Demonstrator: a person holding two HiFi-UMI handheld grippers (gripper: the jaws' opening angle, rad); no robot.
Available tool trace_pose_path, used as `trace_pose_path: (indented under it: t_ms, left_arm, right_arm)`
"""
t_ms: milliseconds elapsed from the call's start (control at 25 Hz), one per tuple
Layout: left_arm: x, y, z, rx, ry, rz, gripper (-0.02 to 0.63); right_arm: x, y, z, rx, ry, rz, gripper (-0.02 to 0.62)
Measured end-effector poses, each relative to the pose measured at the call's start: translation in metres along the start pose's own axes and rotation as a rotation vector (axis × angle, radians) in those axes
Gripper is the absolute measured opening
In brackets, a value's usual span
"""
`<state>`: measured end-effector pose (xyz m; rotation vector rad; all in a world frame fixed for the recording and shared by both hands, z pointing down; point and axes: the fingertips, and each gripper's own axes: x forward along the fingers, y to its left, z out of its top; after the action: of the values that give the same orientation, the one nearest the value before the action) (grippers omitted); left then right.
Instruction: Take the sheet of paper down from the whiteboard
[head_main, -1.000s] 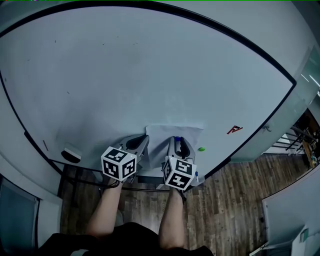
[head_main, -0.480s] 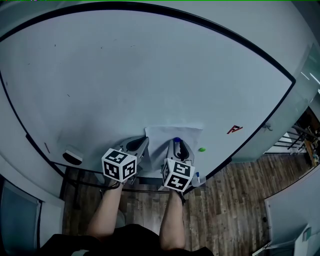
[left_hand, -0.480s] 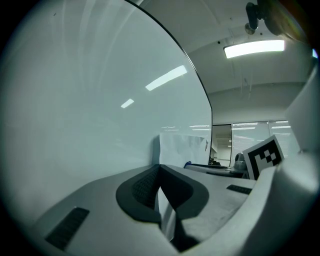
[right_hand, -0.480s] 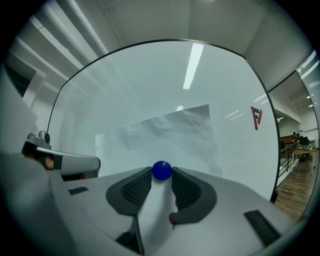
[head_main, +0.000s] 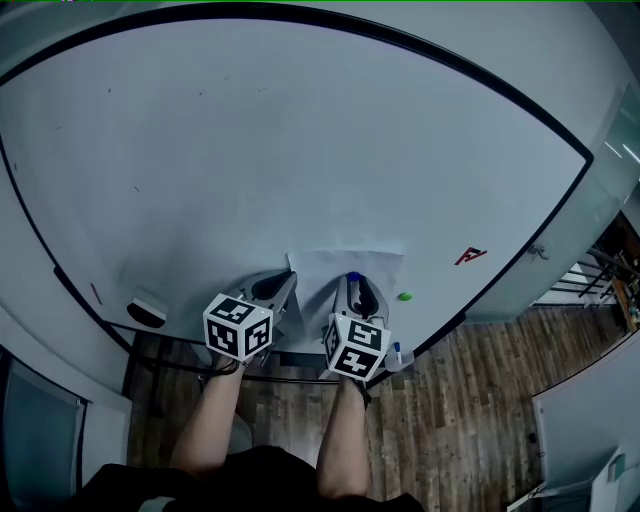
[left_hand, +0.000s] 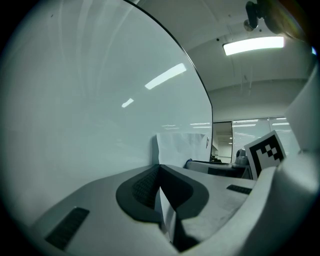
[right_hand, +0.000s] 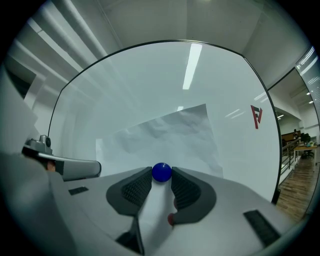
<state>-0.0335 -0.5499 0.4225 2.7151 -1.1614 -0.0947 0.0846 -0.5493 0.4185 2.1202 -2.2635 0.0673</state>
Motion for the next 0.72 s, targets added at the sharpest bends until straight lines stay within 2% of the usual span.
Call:
trace_pose_path:
  t_ms: [440, 720]
  left_arm:
    - [0.000, 0.002, -0.006, 0.025, 0.022, 0.038, 0.020]
    - [-0.003, 0.008, -0.012, 0.025, 0.040, 0.064, 0.020]
  right_arm:
    - [-0.001, -0.002, -0.010, 0.045, 0.005, 0.007, 0.133]
    - [0.001, -0.002, -0.018, 0.036, 0.020, 0.013, 0.133]
